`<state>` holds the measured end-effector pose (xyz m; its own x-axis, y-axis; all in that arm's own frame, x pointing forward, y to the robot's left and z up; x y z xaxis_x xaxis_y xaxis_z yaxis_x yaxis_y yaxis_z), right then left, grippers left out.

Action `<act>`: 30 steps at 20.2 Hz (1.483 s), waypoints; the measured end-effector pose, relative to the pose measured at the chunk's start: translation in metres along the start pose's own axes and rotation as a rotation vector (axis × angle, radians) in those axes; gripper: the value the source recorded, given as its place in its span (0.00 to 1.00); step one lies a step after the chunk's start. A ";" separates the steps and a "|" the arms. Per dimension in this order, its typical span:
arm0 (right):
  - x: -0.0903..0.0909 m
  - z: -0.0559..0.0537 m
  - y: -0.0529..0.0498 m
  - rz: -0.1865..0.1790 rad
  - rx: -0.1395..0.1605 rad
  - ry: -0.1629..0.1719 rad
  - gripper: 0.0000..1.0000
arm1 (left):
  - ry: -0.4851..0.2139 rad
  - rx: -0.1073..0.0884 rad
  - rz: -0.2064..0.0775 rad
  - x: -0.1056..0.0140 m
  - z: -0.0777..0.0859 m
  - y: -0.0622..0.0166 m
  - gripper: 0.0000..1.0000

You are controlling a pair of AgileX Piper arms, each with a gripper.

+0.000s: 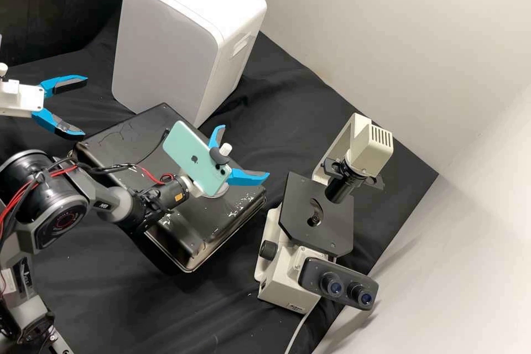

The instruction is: Place the petri dish on the microscope

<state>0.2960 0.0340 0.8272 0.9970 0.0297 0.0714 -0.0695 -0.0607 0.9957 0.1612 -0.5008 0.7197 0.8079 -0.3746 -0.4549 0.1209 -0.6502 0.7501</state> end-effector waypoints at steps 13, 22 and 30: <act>-0.052 0.021 -0.023 -0.061 -0.004 -0.030 1.00 | -0.002 0.001 -0.002 0.000 0.000 -0.0004 1.00; -0.052 0.034 -0.044 -0.132 -0.009 -0.072 1.00 | -0.007 0.002 -0.003 0.000 0.001 -0.0005 1.00; -0.047 0.037 -0.051 -0.135 -0.017 -0.088 1.00 | -0.007 0.002 -0.003 0.000 0.001 -0.0005 1.00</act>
<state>0.2536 -0.0017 0.7713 0.9964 -0.0510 -0.0679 0.0656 -0.0456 0.9968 0.1607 -0.5012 0.7187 0.8034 -0.3774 -0.4606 0.1224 -0.6523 0.7480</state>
